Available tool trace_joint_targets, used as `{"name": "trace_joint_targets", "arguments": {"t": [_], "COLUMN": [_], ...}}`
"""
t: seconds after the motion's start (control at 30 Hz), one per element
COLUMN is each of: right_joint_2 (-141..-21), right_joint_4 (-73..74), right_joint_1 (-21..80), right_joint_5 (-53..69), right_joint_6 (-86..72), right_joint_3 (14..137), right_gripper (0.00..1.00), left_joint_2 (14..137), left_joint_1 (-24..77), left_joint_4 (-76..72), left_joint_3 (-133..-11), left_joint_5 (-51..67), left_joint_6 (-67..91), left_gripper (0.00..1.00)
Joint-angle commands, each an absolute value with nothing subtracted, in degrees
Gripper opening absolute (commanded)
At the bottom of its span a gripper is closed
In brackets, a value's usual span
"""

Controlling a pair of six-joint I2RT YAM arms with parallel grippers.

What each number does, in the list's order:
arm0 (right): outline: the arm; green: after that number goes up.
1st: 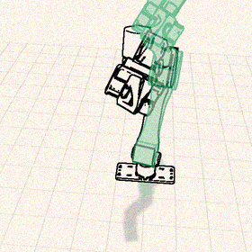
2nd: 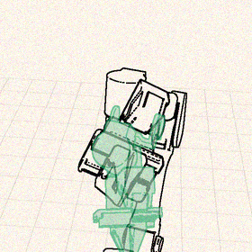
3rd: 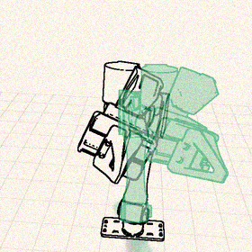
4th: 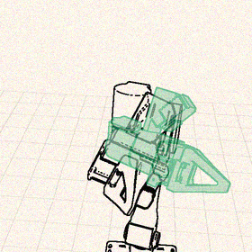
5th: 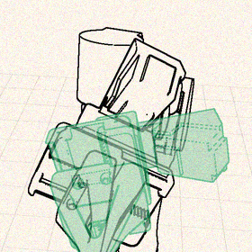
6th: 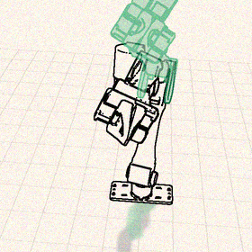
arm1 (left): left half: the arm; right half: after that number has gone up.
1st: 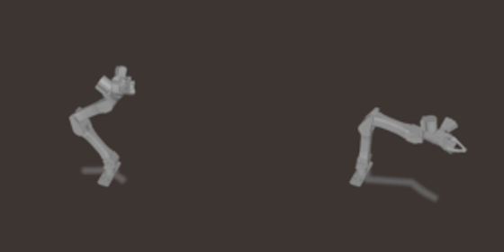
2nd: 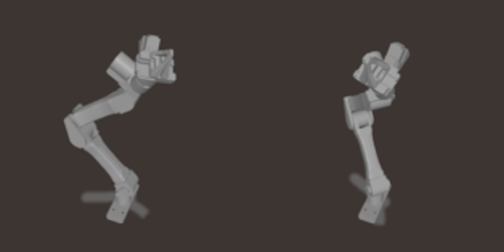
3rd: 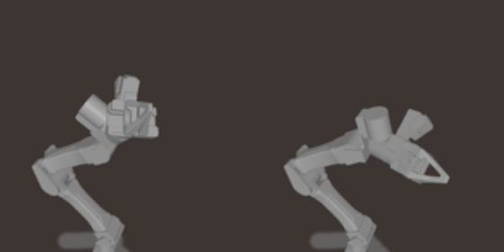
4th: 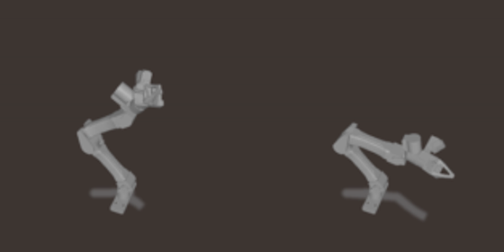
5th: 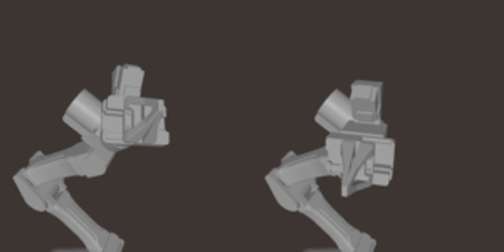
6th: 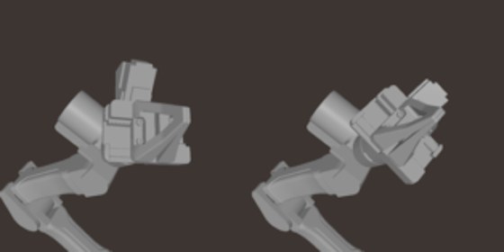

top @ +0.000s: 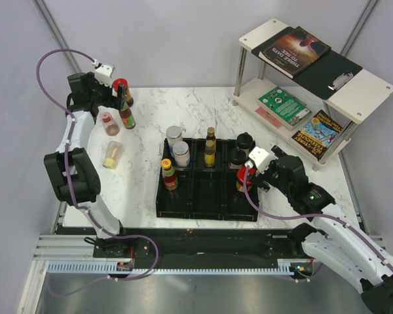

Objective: Organize the condiment bottles
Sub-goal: Move the bottle to the center of the board.

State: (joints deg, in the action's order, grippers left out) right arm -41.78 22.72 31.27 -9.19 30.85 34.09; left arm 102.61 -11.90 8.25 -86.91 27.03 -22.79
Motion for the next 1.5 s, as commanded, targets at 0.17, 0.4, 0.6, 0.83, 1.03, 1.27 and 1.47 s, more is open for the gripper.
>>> {"name": "trace_joint_targets", "arguments": {"t": [0.17,0.4,0.6,0.83,1.03,1.27,1.47], "right_joint_2": [-42.5,-42.5,-42.5,-42.5,-42.5,-42.3,-42.3], "right_joint_4": [21.5,21.4,21.4,21.4,21.4,21.4,21.4], "right_joint_1": [31.0,31.0,30.9,31.0,31.0,30.9,30.9], "right_joint_5": [-10.2,-10.3,-10.3,-10.3,-10.3,-10.4,-10.5], "right_joint_6": [30.8,30.9,31.0,31.1,31.0,31.0,30.9], "right_joint_3": [33.6,33.5,33.4,33.4,33.4,33.4,33.5], "right_gripper": [0.98,0.98,0.98,0.98,0.98,0.98,0.98], "left_joint_2": [107.7,110.0,111.7,112.0,111.4,110.7,108.2], "left_joint_1": [-10.5,-10.3,-10.2,-9.7,-9.6,-9.4,-9.4], "left_joint_4": [3.8,3.2,3.1,3.3,3.8,6.1,7.6], "left_joint_3": [-90.8,-92.2,-93.3,-93.2,-92.9,-92.8,-91.9], "left_joint_5": [24.3,24.3,24.1,24.0,24.4,25.5,26.2], "left_joint_6": [-24.0,-24.3,-24.4,-24.7,-25.1,-25.8,-25.5], "left_gripper": [1.0,0.87,0.74,0.61,0.42,0.02,0.02]}}
